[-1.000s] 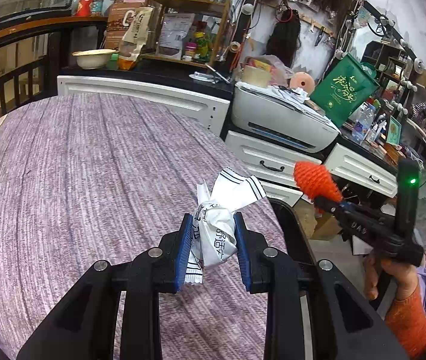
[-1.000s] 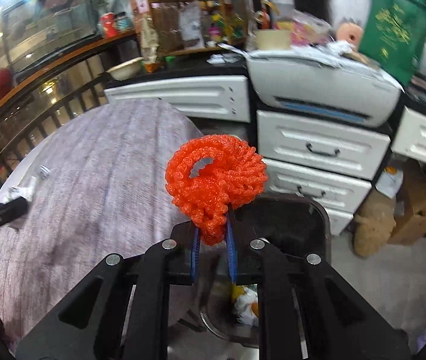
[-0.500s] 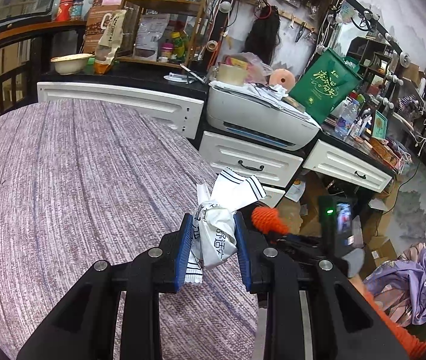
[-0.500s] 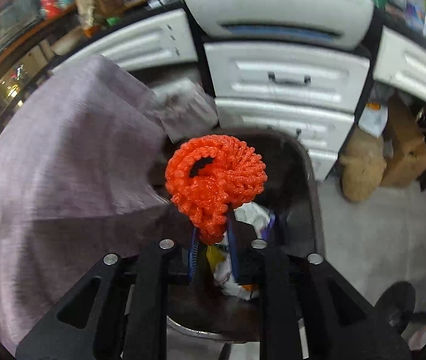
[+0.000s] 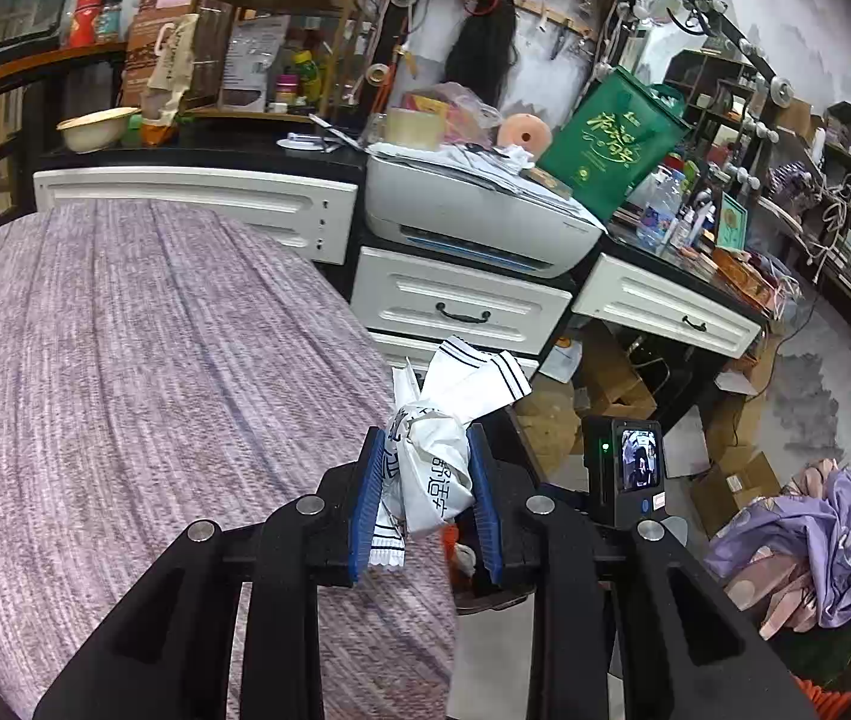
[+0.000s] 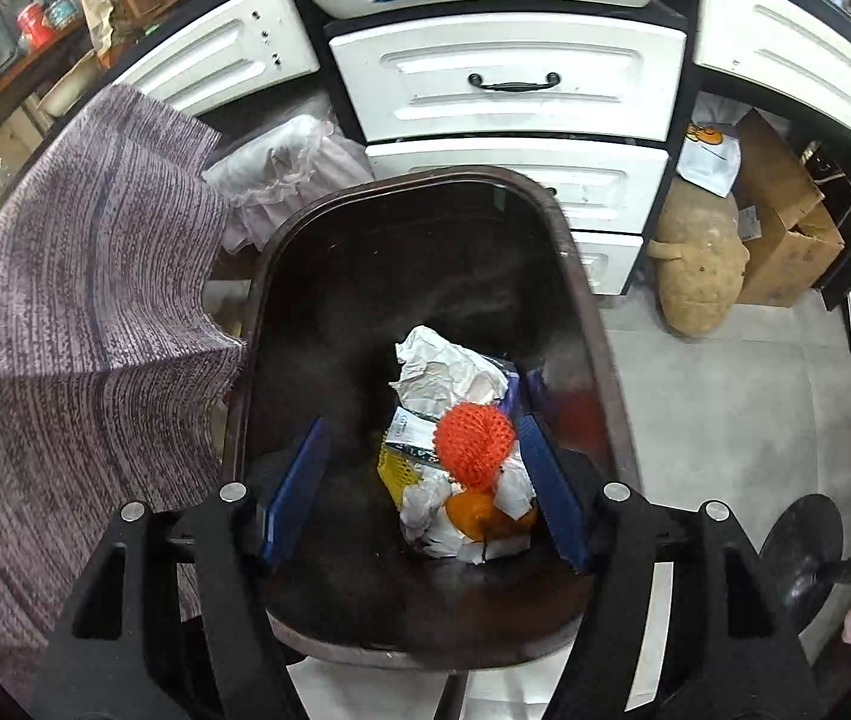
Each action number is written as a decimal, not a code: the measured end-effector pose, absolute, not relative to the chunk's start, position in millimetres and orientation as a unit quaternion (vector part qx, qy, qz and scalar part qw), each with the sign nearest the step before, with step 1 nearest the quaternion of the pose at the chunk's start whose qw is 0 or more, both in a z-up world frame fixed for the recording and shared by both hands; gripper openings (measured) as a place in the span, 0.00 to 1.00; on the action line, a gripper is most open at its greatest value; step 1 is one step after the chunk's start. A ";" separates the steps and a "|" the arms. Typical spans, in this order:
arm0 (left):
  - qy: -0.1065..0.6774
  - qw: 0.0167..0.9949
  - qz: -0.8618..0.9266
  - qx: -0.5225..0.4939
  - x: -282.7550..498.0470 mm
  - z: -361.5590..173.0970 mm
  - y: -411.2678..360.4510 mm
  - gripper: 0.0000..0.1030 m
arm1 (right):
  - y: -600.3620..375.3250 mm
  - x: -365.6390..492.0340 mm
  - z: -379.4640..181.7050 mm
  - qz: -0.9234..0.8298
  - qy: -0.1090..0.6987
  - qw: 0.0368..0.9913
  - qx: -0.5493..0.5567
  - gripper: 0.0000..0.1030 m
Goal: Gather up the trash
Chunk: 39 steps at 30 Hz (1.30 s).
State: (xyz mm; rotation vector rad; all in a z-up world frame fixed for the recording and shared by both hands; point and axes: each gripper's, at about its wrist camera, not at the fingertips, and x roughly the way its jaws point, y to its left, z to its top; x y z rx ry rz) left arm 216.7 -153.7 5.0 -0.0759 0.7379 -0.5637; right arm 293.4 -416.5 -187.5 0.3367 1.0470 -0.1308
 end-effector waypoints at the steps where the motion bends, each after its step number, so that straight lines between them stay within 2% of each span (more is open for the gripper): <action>1: 0.356 0.892 -0.277 -0.035 216.4 4.8 -158.3 0.27 | -420.0 289.0 -185.5 -0.065 0.496 0.851 0.163 0.64; 14: 0.405 0.849 -0.340 -0.007 219.3 -24.8 -226.0 0.27 | -464.3 237.4 -148.5 -0.111 0.448 0.865 0.197 0.64; 21: 0.440 0.830 -0.340 0.034 225.3 -59.0 -266.5 0.27 | -488.1 217.6 -145.7 -0.137 0.440 0.862 0.210 0.64; 30: 0.443 0.828 -0.336 0.069 236.3 -77.7 -303.4 0.29 | -509.5 199.7 -147.3 -0.160 0.435 0.858 0.221 0.64; 32: 0.445 0.829 -0.331 0.073 238.6 -81.3 -308.4 0.34 | -511.0 196.2 -146.5 -0.165 0.433 0.859 0.217 0.64; 34: 0.441 0.832 -0.329 0.072 239.5 -82.3 -310.9 0.53 | -512.7 193.0 -145.6 -0.168 0.431 0.860 0.216 0.64; 36: 0.432 0.837 -0.328 0.071 236.5 -79.9 -310.0 0.67 | -516.0 189.7 -144.7 -0.171 0.429 0.860 0.217 0.64; 39: 0.419 0.842 -0.332 0.070 230.9 -73.7 -307.1 0.78 | -519.6 183.9 -143.4 -0.176 0.426 0.860 0.218 0.64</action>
